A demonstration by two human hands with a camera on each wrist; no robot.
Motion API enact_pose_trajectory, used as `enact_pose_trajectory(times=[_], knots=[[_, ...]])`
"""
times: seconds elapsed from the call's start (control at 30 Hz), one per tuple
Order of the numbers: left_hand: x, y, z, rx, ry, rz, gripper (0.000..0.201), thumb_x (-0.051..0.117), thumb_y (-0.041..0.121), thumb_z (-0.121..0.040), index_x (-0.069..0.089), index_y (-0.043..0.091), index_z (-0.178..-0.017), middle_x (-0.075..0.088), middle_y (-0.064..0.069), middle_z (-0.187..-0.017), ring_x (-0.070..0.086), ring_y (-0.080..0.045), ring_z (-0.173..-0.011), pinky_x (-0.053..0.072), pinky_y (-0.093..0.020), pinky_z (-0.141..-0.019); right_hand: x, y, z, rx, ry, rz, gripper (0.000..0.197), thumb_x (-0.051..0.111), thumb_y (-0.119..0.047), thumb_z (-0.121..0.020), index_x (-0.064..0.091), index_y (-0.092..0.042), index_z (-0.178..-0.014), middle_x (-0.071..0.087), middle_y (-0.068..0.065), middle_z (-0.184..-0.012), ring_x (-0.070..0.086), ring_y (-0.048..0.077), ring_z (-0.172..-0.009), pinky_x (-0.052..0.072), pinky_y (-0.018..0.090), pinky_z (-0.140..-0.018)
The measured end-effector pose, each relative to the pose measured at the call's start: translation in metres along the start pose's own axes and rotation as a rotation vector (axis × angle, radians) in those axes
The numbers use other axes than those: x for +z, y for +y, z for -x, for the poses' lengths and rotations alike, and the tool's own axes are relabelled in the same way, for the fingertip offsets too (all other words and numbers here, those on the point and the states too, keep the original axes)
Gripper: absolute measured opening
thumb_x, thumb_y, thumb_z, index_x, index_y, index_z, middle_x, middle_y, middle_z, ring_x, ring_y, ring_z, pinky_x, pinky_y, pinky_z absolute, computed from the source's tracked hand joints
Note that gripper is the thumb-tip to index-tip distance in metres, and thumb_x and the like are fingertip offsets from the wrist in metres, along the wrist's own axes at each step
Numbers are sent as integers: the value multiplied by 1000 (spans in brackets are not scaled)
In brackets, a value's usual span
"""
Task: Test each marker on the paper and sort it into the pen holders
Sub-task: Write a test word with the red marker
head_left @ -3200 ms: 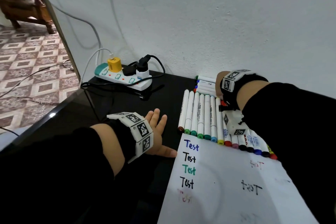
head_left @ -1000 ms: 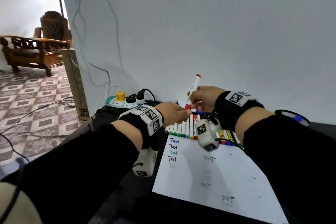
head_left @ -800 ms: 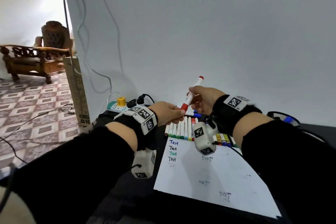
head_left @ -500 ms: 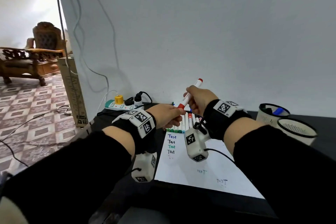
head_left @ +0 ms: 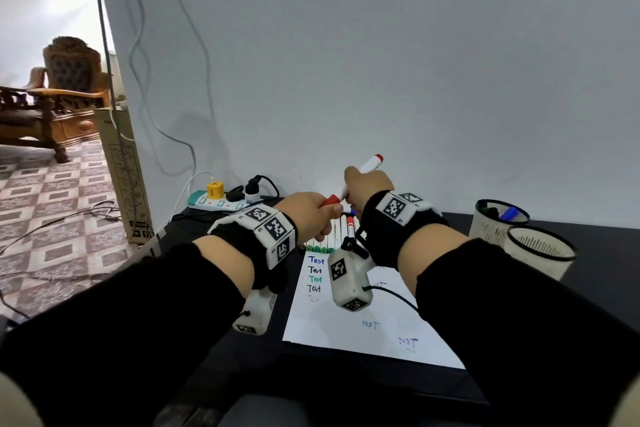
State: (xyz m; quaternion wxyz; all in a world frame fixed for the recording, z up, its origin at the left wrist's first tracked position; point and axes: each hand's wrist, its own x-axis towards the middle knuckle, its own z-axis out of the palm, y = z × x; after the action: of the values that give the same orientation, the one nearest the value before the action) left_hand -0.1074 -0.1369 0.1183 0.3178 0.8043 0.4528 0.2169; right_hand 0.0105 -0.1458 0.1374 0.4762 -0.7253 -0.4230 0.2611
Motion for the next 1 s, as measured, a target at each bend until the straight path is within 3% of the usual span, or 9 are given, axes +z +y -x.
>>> enact_pose_trajectory(times=[0.13,0.27,0.33,0.43,0.53,0.63,0.7,0.87,1.0], knots=[[-5,3,1,28,-69,59,31,33,32,-101,55,15,-86,51,6,-60,52,-6,-51,44,-19,-64,-5,3,3,-49,-24,-55,34,42,-27,-89,49,-8,-62,48,3,-51,42,20,-46,34,28,-52],[-6,5,2,-5,-187,353,36,32,30,-102,53,12,-79,50,8,-45,52,-6,-41,47,-22,-63,-9,4,7,-93,-58,-167,37,43,-26,-92,48,-10,-59,39,-3,-32,36,18,-39,29,25,-45],[-5,6,3,-67,-211,410,37,32,29,-102,51,11,-77,50,6,-42,50,-7,-39,46,-21,-58,-8,5,8,-85,-50,-138,36,43,-26,-91,48,-10,-59,41,-3,-34,36,18,-39,29,25,-45],[1,9,3,-78,-209,200,38,25,31,-103,44,14,-75,46,2,-52,48,-7,-42,43,-21,-60,-4,6,10,-19,4,-16,33,42,-28,-88,48,-10,-62,49,3,-51,43,22,-48,35,28,-54],[2,12,3,-54,-158,-228,36,24,35,-102,45,15,-82,48,2,-69,48,-11,-59,38,-23,-61,-4,4,11,62,21,29,35,40,-27,-90,49,-10,-60,52,2,-54,46,20,-53,38,29,-61],[0,16,5,-34,-74,-503,42,22,36,-102,50,6,-111,56,-8,-97,55,-23,-91,36,-27,-74,-7,-1,11,109,5,32,31,38,-25,-93,53,-8,-71,55,2,-56,47,15,-50,34,25,-50],[0,16,3,-11,-49,-580,44,21,36,-103,49,5,-117,57,-11,-109,53,-26,-100,33,-27,-77,-6,-4,11,121,-8,34,28,37,-25,-93,53,-8,-78,56,1,-57,48,14,-48,32,23,-47],[-3,8,0,-16,-125,-423,38,20,38,-102,47,18,-84,47,5,-67,48,-13,-67,35,-24,-63,2,1,11,102,5,-42,28,40,-30,-87,49,-9,-72,53,6,-65,48,23,-59,40,32,-68],[-1,7,0,3,-112,-508,37,20,37,-102,48,13,-95,52,-2,-83,48,-18,-79,35,-27,-75,3,-1,10,124,5,-56,26,39,-28,-91,51,-7,-80,55,4,-65,49,20,-56,41,29,-64]])
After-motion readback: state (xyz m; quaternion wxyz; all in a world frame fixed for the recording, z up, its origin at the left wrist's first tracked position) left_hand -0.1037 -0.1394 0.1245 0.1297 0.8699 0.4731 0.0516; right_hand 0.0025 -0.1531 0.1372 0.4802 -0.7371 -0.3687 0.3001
